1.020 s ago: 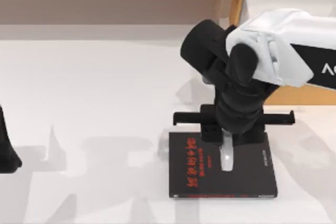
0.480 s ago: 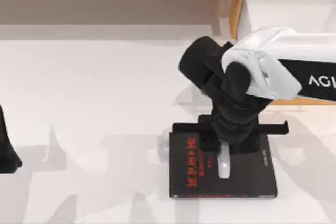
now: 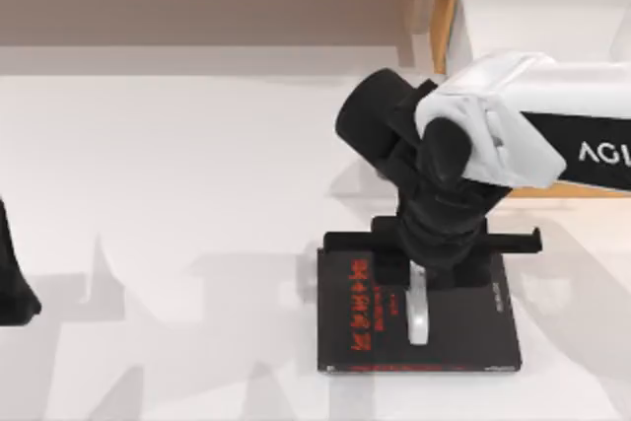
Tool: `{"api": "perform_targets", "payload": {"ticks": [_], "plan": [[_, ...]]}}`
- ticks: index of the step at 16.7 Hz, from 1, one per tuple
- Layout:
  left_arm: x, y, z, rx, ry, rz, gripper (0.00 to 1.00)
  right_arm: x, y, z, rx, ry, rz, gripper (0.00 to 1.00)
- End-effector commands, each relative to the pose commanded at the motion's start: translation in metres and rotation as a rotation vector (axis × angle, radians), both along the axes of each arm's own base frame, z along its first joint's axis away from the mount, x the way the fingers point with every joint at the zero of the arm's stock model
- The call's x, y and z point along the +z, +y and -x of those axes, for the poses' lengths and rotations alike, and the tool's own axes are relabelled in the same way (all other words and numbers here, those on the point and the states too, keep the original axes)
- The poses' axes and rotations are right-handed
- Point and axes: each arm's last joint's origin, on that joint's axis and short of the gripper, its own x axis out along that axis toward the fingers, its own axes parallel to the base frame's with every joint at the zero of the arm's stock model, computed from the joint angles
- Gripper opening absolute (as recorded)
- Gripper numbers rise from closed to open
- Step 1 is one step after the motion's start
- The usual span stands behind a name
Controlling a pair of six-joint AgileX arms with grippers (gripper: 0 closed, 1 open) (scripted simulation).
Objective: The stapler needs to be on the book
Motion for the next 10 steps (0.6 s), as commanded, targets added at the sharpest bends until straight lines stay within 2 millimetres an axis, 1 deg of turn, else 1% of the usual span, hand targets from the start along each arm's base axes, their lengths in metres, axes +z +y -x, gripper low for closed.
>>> {"api": "perform_targets", "payload": {"ticks": [7, 8, 10], "plan": [[0.0, 0.0, 0.0, 0.0, 0.0, 0.0, 1.0, 0.0, 0.0, 0.0, 0.0, 0.0, 0.0, 0.98], [0.0, 0.0, 0.0, 0.0, 0.0, 0.0, 1.0, 0.0, 0.0, 0.0, 0.0, 0.0, 0.0, 1.0], [0.0, 0.0, 0.0, 0.0, 0.0, 0.0, 1.0, 0.0, 0.0, 0.0, 0.0, 0.0, 0.0, 1.0]]}}
